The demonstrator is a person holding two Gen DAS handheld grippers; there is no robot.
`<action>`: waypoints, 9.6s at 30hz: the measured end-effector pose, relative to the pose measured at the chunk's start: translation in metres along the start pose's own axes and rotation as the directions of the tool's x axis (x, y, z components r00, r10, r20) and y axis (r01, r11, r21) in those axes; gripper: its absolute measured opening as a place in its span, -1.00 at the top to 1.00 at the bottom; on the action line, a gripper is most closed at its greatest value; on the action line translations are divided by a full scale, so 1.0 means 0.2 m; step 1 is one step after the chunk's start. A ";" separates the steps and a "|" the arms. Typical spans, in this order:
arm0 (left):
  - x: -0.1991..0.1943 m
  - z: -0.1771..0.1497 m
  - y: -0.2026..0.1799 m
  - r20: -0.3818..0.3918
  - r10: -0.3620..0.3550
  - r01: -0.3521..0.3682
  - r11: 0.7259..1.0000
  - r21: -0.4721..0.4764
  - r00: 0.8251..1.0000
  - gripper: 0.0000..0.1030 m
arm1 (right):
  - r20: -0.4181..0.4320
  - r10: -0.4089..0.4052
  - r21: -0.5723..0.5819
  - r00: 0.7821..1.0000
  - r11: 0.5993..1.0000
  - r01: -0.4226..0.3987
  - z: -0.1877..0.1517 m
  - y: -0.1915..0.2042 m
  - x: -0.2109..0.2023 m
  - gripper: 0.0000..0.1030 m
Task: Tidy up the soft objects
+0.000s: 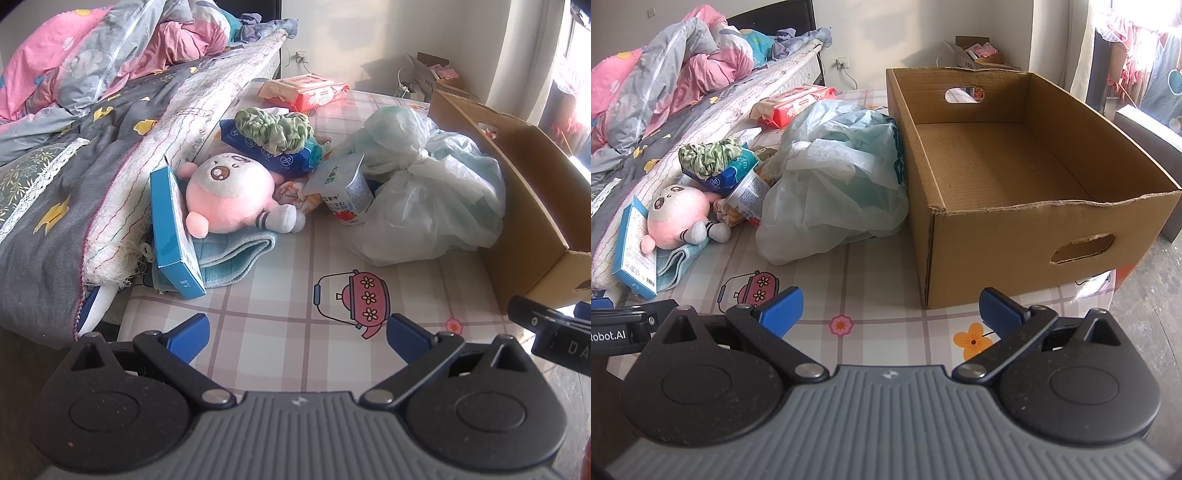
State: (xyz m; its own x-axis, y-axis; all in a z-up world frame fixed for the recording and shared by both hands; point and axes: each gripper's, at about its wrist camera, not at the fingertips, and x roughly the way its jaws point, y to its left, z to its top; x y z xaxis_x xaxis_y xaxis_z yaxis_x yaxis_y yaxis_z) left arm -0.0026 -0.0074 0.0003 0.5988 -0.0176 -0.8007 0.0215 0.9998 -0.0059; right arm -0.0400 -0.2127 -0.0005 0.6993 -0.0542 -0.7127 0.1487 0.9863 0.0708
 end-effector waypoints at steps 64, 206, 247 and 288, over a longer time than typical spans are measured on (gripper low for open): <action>0.03 -0.01 0.00 -0.011 -0.018 0.018 1.000 0.009 1.000 -0.98 | -0.013 -0.008 0.004 1.000 1.000 0.008 0.00 0.00 0.02 -0.98; 0.29 0.99 -0.93 0.052 -0.521 0.461 0.794 0.397 0.852 -0.11 | 0.044 0.516 0.310 0.856 0.807 -0.502 1.05 -0.73 0.50 0.19; 0.48 0.87 -0.28 0.049 -0.382 0.376 0.921 0.105 0.923 -0.58 | -0.317 0.329 0.269 0.890 0.931 -0.248 1.10 -0.68 1.60 0.48; 0.30 0.88 0.52 0.223 -0.121 0.151 0.981 -0.123 0.967 -0.59 | -0.139 0.552 0.093 0.822 0.834 -0.544 1.47 -0.05 0.87 -0.35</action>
State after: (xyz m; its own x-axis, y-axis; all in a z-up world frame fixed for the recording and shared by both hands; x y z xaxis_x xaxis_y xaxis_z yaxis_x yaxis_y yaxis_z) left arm 0.1765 0.0940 0.0563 0.7552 -0.1413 -0.6401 0.0131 0.9796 -0.2008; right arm 0.2867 -0.2774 0.0799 0.5598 0.5216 -0.6438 -0.1915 0.8374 0.5119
